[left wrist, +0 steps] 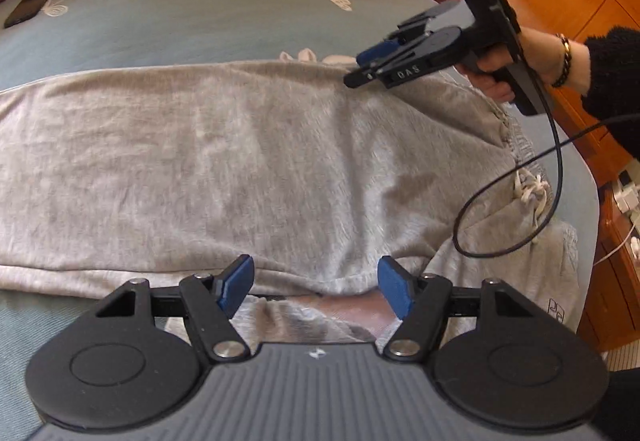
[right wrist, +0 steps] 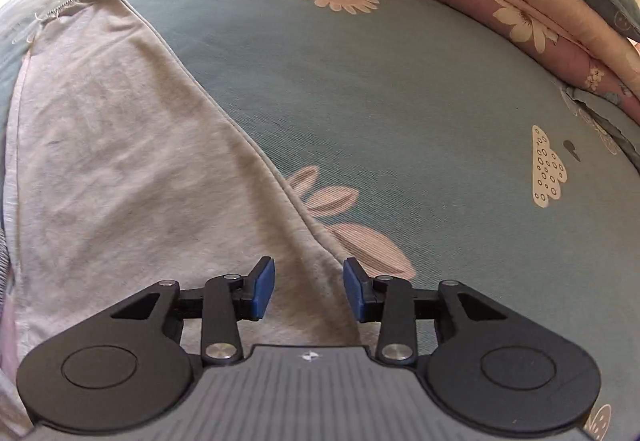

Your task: Fold clothes

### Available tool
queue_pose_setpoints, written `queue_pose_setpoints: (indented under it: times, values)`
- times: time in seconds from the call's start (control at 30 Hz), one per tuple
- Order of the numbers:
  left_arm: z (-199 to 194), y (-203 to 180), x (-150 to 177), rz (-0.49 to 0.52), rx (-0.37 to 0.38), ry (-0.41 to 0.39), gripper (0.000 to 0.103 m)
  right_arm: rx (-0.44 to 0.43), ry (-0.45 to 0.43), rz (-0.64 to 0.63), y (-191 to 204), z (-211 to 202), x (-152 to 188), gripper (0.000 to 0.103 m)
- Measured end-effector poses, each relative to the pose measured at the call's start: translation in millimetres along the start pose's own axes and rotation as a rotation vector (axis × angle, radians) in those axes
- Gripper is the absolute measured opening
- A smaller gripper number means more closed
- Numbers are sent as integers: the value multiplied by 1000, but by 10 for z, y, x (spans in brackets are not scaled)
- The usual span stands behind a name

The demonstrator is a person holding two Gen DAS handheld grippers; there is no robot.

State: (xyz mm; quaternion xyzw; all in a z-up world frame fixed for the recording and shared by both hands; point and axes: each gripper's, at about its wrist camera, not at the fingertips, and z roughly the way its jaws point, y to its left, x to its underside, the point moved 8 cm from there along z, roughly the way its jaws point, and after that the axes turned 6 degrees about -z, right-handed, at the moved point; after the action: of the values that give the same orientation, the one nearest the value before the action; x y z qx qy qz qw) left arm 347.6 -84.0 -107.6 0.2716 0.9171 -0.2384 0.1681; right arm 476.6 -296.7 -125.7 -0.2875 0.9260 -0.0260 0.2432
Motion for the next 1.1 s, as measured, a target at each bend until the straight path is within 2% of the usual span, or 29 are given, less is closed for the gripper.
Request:
queue_pose_setpoints:
  times: [0.07, 0.13, 0.17, 0.2, 0.3, 0.37, 0.43, 0.5, 0.53, 0.63, 0.7, 0.8, 0.93, 1.0, 1.1]
  values:
    - [101, -15, 143, 26, -23, 59, 68, 24, 21, -43, -89, 95, 62, 43]
    - [152, 26, 301, 15, -32, 119, 68, -15, 41, -63, -110, 174, 109, 41]
    - [146, 43, 366, 4, -31, 133, 68, -45, 48, -62, -116, 205, 120, 20]
    - [118, 54, 414, -1, -28, 132, 68, -47, 42, -53, -149, 197, 116, 5]
    - [98, 84, 478, -13, -23, 163, 69, -38, 28, -22, -263, 181, 114, 5]
    - [108, 97, 481, -26, -18, 173, 69, -36, 25, 41, -358, 198, 129, 6]
    - [115, 93, 470, -17, -18, 184, 69, -27, 58, 99, -395, 247, 161, 10]
    - [91, 91, 415, -21, -17, 179, 68, 15, 46, 87, -372, 160, 112, 16]
    - [60, 104, 377, -29, -16, 166, 68, 34, 39, 81, -359, 114, 88, 17]
    - [-58, 204, 205, -74, -12, 81, 68, 24, -64, 89, -196, -176, -16, 18]
    - [-88, 317, 73, -99, -28, 24, 68, -118, -106, 96, 92, -307, -74, 18]
    - [15, 533, -82, -131, -81, -14, 68, -266, -116, 80, 578, -380, -77, 18]
    - [141, 797, -46, -178, -119, 27, 68, -391, -91, 72, 1151, -410, -45, 18]
    - [60, 861, 39, -190, -116, 20, 70, -418, -63, 50, 1349, -429, 3, 18]
    - [-104, 1007, 220, -230, -159, 41, 70, -440, -39, 37, 1503, -416, 61, 18]
